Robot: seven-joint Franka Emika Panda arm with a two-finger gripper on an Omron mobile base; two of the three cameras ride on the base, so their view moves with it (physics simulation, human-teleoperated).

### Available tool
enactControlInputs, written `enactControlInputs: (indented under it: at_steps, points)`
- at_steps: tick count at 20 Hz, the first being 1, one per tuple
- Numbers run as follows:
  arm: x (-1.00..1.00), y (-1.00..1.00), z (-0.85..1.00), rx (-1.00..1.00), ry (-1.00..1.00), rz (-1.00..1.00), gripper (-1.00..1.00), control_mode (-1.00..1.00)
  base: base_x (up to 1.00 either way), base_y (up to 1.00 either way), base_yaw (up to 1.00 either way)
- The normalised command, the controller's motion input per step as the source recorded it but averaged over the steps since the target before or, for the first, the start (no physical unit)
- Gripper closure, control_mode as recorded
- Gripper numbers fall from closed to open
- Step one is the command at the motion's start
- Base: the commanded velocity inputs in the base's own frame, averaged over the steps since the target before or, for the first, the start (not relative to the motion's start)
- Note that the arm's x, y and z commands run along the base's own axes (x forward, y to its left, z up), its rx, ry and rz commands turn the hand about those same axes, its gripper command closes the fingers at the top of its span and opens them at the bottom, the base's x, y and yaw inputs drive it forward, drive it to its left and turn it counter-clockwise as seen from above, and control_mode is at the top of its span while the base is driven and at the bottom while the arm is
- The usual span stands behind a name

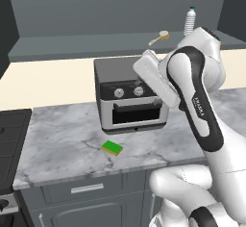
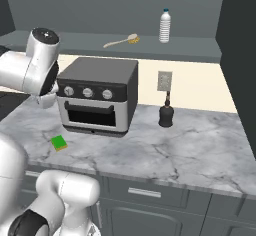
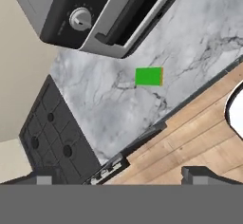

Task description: Pick the sponge and dish brush from the cabinet and place them on the counter.

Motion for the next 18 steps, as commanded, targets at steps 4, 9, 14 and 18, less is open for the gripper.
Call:
enactControlInputs:
  at_steps: [4,9,14,18]
  points:
    - [0.03,-0.17,0.55,-0.16,0.16,-0.03,-1.0,-1.0,0.0,0.0,0.0]
    - [0.22,-0.26,0.31,-0.14,0.16,-0.01,-1.0,-1.0,0.0,0.0,0.0]
    - [0.22,-0.36,0.25,-0.16,0.14,0.0,-1.0,-1.0,0.0,0.0,0.0]
    - [0.21,-0.37,0.28,-0.16,0.09,-0.01,-1.0,-1.0,0.0,0.0,0.0]
